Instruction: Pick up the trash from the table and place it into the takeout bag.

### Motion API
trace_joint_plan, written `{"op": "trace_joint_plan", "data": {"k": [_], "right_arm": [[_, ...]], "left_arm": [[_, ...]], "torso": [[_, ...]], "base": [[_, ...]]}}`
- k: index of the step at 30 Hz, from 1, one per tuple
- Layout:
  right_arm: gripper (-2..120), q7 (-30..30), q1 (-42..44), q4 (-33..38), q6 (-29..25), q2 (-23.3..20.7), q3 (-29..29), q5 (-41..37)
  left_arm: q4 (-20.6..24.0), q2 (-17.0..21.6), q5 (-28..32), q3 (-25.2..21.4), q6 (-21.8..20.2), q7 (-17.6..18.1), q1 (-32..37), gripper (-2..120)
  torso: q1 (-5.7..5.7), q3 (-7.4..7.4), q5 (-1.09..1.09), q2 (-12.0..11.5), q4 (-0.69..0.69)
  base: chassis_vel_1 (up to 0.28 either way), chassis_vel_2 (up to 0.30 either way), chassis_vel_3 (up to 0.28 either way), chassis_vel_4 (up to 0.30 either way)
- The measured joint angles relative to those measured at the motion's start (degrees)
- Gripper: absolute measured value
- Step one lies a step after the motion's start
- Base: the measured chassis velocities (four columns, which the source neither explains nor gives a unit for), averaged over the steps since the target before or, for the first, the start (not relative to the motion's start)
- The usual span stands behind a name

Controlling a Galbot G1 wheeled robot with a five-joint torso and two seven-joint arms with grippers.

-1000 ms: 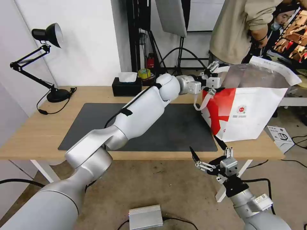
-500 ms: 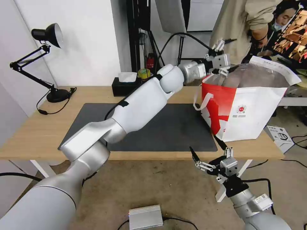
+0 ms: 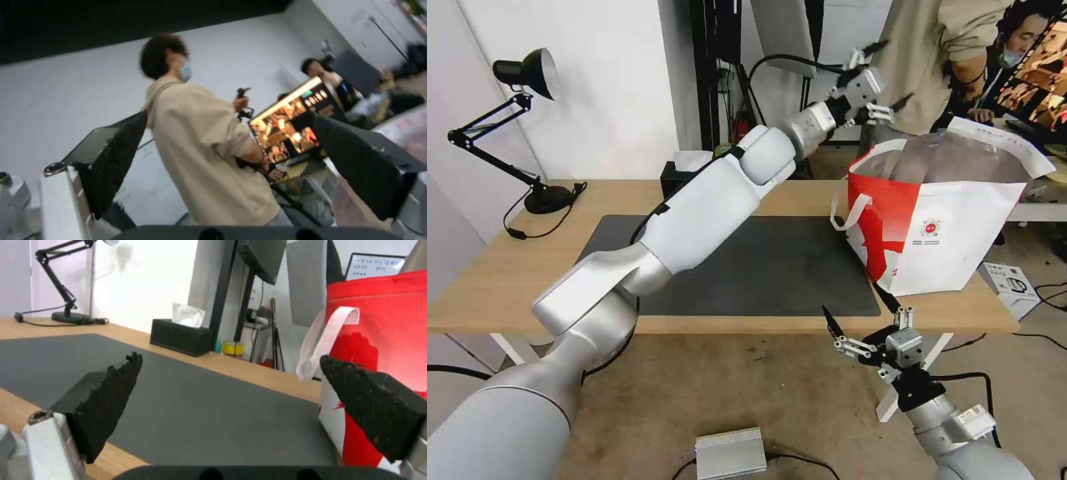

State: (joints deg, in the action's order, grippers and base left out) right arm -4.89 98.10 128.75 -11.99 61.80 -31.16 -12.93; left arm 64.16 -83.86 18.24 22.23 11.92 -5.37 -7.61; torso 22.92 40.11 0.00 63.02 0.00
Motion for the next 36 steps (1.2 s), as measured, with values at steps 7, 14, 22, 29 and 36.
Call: {"op": "trace_joint_plan", "data": {"k": [7,14,22,29,36], "right_arm": [[100,0.00,0.00,0.00,0.00,0.00,0.00,0.00],[100,0.00,0.00,0.00,0.00,0.00,0.00,0.00],[100,0.00,0.00,0.00,0.00,0.00,0.00,0.00],[100,0.00,0.00,0.00,0.00,0.00,0.00,0.00],[100,0.00,0.00,0.00,0.00,0.00,0.00,0.00]], "left_arm": [[5.43,5.45,14.29,-0.18,-1.26,3.84,1.25,100],[12.27,12.11,23.17,-2.45,-1.63,6.16,5.01,100],[19.34,18.88,25.97,-4.83,-1.47,6.74,10.70,100],[23.94,23.44,27.80,-7.15,-1.40,6.87,14.32,100],[29.34,29.58,29.22,-10.72,-1.46,6.90,19.47,100]], "torso": [[0.00,0.00,-0.01,0.00,0.01],[0.00,0.00,-0.01,0.00,0.00],[0.00,0.00,-0.02,0.00,0.01],[0.00,0.00,-0.01,0.00,0.00],[0.00,0.00,-0.01,0.00,0.01]], "base": [[0.000,0.000,0.000,0.000],[0.000,0.000,0.000,0.000],[0.000,0.000,0.000,0.000],[0.000,0.000,0.000,0.000],[0.000,0.000,0.000,0.000]]}}
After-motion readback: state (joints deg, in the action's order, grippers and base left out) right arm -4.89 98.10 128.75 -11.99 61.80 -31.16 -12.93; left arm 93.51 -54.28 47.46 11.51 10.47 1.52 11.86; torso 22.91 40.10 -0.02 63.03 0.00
